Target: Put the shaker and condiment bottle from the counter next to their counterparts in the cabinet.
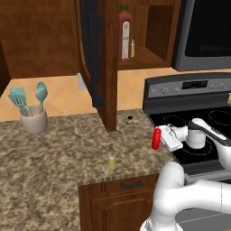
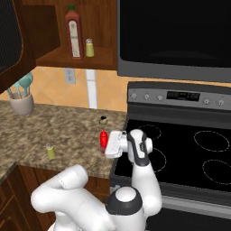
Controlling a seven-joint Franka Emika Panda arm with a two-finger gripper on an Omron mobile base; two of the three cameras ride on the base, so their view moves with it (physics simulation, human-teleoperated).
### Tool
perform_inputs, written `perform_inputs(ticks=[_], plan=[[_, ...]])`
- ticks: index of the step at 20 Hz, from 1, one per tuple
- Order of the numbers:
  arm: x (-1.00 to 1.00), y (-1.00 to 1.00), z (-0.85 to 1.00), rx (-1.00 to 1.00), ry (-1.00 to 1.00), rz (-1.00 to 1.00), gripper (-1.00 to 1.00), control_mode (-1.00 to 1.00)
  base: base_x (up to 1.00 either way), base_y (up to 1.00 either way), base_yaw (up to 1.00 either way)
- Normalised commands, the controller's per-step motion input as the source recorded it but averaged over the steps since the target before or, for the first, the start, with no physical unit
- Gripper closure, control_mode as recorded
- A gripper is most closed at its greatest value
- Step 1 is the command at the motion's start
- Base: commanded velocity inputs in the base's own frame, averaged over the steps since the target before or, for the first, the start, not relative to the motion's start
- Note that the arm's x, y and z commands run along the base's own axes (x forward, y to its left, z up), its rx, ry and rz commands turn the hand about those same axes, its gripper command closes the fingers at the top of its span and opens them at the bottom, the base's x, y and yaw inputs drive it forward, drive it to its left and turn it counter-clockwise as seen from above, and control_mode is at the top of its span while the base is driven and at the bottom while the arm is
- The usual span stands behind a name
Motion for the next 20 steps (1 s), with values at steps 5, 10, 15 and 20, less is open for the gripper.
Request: perform_inputs(ticks=[5,10,15,20], plan=[[0.00,0.27,-0.14,0.00,0.02,0.01,1.00,-1.00,0.00,0.00,0.00],[-0.07,0.05,-0.01,0.00,0.00,0.00,1.00,-1.00,0.00,0.00,0.00],[-0.29,0.00,0.32,0.00,0.00,0.00,1.00,-1.00,0.00,0.00,0.00],[-0.30,0.01,0.75,0.01,0.00,0.00,1.00,-1.00,0.00,0.00,0.00]])
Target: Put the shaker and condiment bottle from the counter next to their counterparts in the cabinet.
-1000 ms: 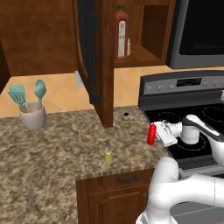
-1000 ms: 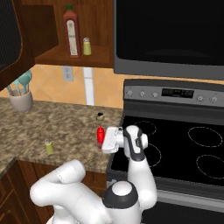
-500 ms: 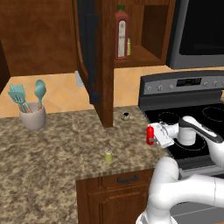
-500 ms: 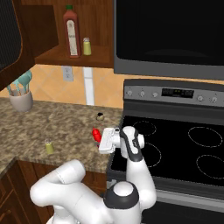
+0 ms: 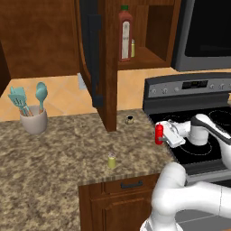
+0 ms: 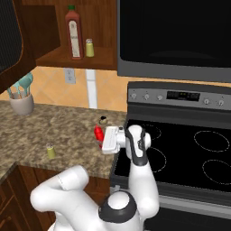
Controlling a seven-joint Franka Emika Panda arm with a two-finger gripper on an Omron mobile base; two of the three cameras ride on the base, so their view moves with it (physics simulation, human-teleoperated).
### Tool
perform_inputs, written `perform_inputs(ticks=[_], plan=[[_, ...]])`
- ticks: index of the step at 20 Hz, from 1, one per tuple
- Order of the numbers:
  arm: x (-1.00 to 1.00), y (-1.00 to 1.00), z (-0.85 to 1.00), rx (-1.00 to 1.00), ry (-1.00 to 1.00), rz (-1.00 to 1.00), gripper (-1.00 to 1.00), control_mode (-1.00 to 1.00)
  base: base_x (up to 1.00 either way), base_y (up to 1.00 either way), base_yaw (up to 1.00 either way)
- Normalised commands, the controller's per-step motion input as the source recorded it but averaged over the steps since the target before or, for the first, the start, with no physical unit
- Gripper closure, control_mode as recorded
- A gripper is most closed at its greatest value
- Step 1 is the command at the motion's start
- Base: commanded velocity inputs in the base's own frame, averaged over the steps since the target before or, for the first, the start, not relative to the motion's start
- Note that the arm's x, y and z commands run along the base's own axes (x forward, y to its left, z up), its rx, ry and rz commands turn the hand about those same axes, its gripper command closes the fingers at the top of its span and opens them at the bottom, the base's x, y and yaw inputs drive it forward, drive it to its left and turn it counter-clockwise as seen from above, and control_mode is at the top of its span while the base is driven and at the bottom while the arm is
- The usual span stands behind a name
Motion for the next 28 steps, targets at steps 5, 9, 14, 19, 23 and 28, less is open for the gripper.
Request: perform_inputs(ticks=[5,9,14,19,23,28], plan=[[-0.27,0.00,0.84,0.03,0.00,-0.07,1.00,-1.00,0.00,0.00,0.00],[-0.35,0.05,0.60,0.15,0.00,-0.04,1.00,-1.00,0.00,0.00,0.00],[-0.32,0.21,0.41,0.23,0.00,0.00,1.00,-1.00,0.00,0.00,0.00],[-0.08,0.28,0.11,0.16,0.15,-0.03,1.00,-1.00,0.00,0.00,0.00],[-0.14,0.25,0.15,-0.02,0.08,-0.14,1.00,-1.00,0.00,0.00,0.00],[-0.42,0.40,0.78,-0.07,-0.16,-0.26,1.00,-1.00,0.00,0.00,0.00]])
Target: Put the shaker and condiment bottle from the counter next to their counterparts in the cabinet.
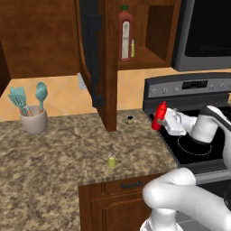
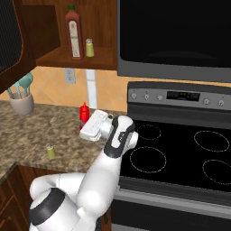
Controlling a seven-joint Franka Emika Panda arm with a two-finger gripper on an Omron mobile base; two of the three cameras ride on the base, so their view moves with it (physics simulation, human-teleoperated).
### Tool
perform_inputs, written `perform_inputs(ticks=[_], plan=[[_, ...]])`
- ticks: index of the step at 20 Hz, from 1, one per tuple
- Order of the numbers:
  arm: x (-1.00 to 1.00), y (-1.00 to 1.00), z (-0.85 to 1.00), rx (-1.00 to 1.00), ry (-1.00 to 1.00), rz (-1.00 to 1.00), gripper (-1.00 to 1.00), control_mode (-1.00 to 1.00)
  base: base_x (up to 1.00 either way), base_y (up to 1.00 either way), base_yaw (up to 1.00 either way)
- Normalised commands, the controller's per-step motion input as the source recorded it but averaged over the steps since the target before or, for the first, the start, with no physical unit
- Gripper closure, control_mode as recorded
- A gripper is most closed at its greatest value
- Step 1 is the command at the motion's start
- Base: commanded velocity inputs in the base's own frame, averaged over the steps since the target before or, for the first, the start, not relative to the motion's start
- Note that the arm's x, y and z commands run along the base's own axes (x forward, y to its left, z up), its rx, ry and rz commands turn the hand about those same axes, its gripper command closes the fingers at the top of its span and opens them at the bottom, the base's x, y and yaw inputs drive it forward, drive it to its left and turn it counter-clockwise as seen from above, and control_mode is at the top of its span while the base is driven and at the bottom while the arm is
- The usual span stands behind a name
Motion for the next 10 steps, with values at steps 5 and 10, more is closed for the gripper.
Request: perform_inputs(ticks=[5,10], plan=[[-0.51,0.35,0.93,-0.14,-0.18,-0.27,1.00,-1.00,0.00,0.00,0.00],[-0.36,0.40,0.63,-0.13,-0.04,-0.27,1.00,-1.00,0.00,0.00,0.00]])
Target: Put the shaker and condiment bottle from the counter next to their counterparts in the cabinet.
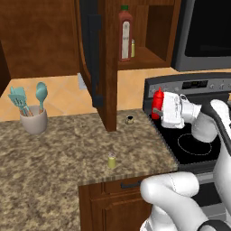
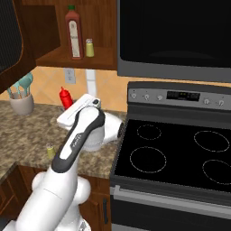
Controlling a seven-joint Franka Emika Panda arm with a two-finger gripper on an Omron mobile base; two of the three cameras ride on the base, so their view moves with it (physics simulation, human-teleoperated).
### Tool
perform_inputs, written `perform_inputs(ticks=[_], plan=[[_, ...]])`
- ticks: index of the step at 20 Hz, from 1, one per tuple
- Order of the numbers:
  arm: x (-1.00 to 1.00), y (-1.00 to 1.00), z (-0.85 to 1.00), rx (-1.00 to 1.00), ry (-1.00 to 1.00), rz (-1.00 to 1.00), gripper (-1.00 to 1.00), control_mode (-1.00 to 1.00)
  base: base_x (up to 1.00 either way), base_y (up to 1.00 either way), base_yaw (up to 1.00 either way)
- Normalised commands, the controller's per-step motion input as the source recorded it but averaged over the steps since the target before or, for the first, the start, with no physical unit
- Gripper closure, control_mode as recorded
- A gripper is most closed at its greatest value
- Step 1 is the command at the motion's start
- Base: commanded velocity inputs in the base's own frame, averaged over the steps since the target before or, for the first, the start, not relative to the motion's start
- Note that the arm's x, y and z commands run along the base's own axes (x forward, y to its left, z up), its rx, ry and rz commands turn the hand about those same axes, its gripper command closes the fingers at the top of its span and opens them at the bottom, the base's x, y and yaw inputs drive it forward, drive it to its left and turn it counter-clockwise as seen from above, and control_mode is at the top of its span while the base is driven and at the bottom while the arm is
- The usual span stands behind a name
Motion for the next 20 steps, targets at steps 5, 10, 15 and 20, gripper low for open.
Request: perform_inputs(ticks=[5,10,15,20], plan=[[-0.27,0.35,0.34,0.00,0.11,-0.21,1.00,-1.00,0.00,0.00,0.00],[0.00,0.15,0.50,0.00,0.15,-0.20,1.00,-1.00,0.00,0.00,0.00],[-0.01,0.21,0.68,0.00,0.11,-0.22,1.00,-1.00,0.00,0.00,0.00],[-0.08,0.12,0.89,0.00,0.01,-0.21,1.00,-1.00,0.00,0.00,0.00]])
